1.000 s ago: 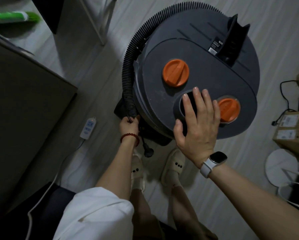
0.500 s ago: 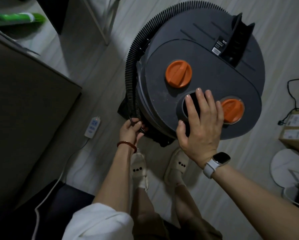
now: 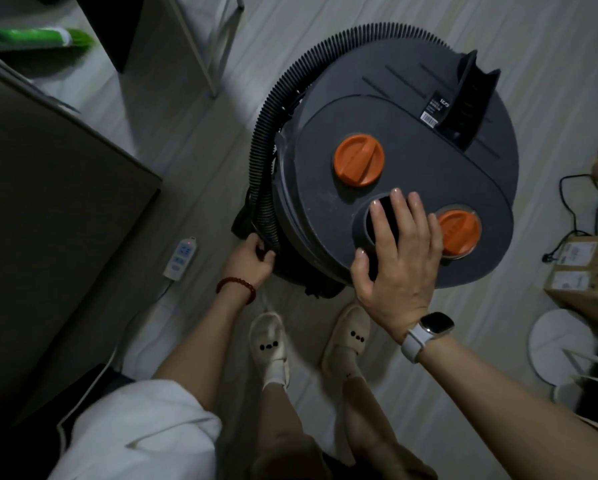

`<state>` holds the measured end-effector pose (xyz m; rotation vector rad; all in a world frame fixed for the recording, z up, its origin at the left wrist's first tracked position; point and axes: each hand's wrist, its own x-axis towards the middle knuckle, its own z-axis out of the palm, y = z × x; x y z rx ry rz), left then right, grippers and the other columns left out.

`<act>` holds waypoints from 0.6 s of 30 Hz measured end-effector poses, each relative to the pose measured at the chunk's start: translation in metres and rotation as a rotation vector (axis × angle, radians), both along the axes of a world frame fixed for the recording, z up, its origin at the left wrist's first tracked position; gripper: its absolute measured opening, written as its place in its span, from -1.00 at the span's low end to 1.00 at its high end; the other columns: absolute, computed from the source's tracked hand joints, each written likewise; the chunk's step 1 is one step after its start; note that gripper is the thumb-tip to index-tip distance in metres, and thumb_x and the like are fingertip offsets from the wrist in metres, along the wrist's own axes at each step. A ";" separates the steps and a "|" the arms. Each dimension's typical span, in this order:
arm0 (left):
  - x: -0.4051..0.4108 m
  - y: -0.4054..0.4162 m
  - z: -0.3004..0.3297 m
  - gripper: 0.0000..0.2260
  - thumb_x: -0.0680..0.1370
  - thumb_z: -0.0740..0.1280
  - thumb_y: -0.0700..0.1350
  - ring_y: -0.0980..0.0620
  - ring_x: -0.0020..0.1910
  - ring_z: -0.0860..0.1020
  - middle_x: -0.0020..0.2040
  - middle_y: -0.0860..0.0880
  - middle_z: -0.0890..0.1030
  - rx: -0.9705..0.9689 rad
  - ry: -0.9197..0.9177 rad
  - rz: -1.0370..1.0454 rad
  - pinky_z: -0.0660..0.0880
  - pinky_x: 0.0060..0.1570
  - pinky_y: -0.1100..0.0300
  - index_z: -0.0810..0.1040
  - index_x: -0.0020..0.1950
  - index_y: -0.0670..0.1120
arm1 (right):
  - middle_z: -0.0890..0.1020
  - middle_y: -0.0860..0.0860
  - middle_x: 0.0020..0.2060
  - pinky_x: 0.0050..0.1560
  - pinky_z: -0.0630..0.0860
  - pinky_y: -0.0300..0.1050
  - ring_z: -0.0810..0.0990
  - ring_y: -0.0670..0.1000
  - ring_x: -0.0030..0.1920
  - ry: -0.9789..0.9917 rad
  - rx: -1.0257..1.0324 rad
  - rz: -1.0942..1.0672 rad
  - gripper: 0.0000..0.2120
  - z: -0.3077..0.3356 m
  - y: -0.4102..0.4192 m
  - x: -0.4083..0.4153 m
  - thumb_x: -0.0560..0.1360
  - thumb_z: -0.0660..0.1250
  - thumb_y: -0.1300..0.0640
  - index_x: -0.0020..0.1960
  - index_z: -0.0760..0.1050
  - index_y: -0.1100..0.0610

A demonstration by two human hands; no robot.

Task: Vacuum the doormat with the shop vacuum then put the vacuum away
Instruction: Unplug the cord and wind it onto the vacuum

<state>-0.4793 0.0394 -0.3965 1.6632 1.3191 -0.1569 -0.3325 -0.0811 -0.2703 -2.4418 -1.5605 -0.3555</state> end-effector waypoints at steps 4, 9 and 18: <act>0.016 -0.020 0.009 -0.73 0.50 0.22 -0.42 0.02 -0.26 0.48 -0.26 -0.04 0.43 -0.393 -0.338 0.786 0.56 -0.27 0.18 0.33 -0.27 -0.09 | 0.24 0.14 0.37 0.42 0.08 0.10 0.21 0.18 0.40 -0.005 0.016 0.007 -0.46 0.000 0.000 0.000 0.42 0.21 0.09 0.38 0.22 0.16; 0.019 -0.034 0.014 -0.68 0.55 0.15 -0.41 0.08 -0.20 0.49 -0.17 -0.02 0.47 -0.582 -0.477 1.040 0.51 -0.02 0.08 0.23 0.12 -0.02 | 0.23 0.14 0.37 0.42 0.06 0.09 0.20 0.18 0.40 -0.010 0.009 0.005 -0.45 0.000 0.000 -0.001 0.41 0.22 0.10 0.38 0.23 0.17; 0.029 -0.012 0.000 -0.69 0.51 0.16 -0.40 -0.19 0.26 0.40 0.25 -0.28 0.42 -0.113 0.103 0.905 0.30 0.27 0.12 0.34 0.26 -0.35 | 0.23 0.14 0.37 0.43 0.04 0.07 0.19 0.18 0.40 -0.004 -0.003 0.016 -0.45 0.001 -0.003 -0.005 0.41 0.21 0.10 0.38 0.22 0.16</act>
